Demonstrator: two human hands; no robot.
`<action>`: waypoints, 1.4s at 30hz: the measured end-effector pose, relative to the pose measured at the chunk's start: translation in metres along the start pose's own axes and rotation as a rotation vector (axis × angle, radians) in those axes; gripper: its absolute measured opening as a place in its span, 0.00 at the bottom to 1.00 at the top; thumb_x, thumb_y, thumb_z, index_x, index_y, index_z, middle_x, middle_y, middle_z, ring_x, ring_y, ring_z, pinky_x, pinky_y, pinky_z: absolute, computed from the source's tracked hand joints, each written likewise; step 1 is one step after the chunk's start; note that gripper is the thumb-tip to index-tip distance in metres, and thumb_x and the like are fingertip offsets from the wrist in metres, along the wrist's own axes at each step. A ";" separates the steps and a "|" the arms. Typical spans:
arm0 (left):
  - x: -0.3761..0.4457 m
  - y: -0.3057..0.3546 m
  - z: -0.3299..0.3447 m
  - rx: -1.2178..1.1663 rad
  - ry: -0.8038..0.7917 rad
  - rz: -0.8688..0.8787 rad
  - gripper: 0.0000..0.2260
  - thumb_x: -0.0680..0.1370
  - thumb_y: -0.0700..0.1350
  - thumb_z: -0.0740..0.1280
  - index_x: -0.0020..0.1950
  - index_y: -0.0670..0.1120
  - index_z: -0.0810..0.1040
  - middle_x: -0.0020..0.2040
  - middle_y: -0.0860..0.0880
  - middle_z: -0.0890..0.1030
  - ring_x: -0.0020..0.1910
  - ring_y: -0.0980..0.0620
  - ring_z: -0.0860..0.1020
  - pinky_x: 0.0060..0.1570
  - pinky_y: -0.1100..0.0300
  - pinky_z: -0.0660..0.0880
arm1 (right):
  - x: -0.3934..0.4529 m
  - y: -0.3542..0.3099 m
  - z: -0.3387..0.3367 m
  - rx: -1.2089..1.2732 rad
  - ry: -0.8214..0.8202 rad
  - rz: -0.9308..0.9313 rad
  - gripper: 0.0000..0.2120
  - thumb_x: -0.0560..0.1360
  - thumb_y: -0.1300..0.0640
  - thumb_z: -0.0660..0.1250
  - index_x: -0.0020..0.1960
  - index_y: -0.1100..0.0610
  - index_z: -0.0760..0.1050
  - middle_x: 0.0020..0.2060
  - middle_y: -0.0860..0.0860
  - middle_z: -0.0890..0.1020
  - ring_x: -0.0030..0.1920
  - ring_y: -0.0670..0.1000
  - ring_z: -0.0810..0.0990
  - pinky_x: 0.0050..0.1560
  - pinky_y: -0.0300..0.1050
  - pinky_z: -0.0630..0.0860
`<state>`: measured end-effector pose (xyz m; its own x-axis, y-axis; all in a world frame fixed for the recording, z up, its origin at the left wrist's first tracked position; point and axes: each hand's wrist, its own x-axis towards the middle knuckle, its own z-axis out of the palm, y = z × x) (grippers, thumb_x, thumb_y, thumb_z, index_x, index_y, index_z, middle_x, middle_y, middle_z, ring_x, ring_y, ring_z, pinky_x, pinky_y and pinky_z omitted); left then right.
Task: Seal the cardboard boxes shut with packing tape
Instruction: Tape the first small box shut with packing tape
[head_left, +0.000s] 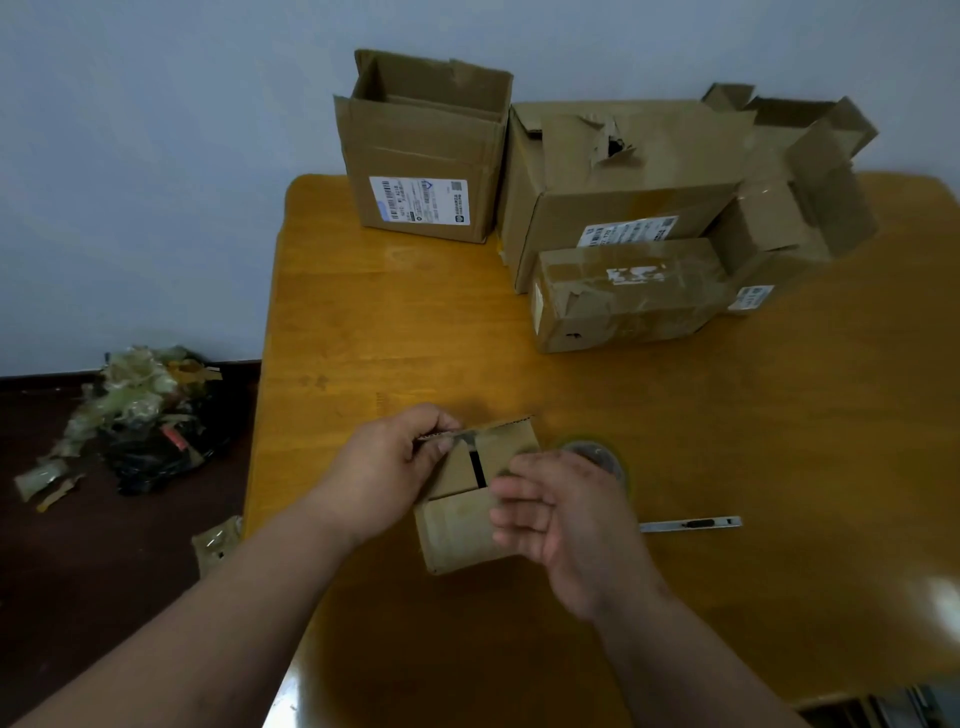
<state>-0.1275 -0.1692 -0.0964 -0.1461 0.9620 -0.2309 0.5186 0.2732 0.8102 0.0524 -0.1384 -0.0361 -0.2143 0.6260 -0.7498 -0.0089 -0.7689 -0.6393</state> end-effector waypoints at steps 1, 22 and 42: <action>0.000 0.001 0.000 -0.001 -0.007 -0.004 0.07 0.81 0.44 0.64 0.51 0.55 0.79 0.46 0.58 0.82 0.46 0.57 0.79 0.45 0.55 0.77 | 0.001 -0.002 -0.004 -0.075 0.040 -0.071 0.04 0.79 0.62 0.64 0.50 0.61 0.76 0.36 0.56 0.82 0.31 0.52 0.78 0.30 0.45 0.74; 0.014 0.026 -0.004 -0.115 0.063 -0.032 0.07 0.76 0.43 0.72 0.47 0.56 0.86 0.43 0.58 0.85 0.43 0.63 0.82 0.45 0.57 0.80 | 0.073 -0.040 -0.004 -1.172 -0.232 -0.626 0.04 0.76 0.52 0.70 0.44 0.44 0.79 0.40 0.42 0.80 0.44 0.40 0.77 0.41 0.40 0.70; 0.018 0.022 -0.014 -0.177 0.057 0.118 0.16 0.79 0.35 0.66 0.57 0.56 0.81 0.57 0.56 0.82 0.58 0.67 0.77 0.61 0.69 0.73 | 0.080 -0.055 -0.005 -1.096 -0.337 -0.544 0.01 0.79 0.56 0.67 0.50 0.52 0.76 0.36 0.46 0.76 0.37 0.44 0.73 0.38 0.40 0.68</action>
<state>-0.1308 -0.1456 -0.0751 -0.1433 0.9844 -0.1018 0.3797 0.1497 0.9129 0.0401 -0.0456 -0.0622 -0.6755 0.6379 -0.3700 0.6019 0.1872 -0.7763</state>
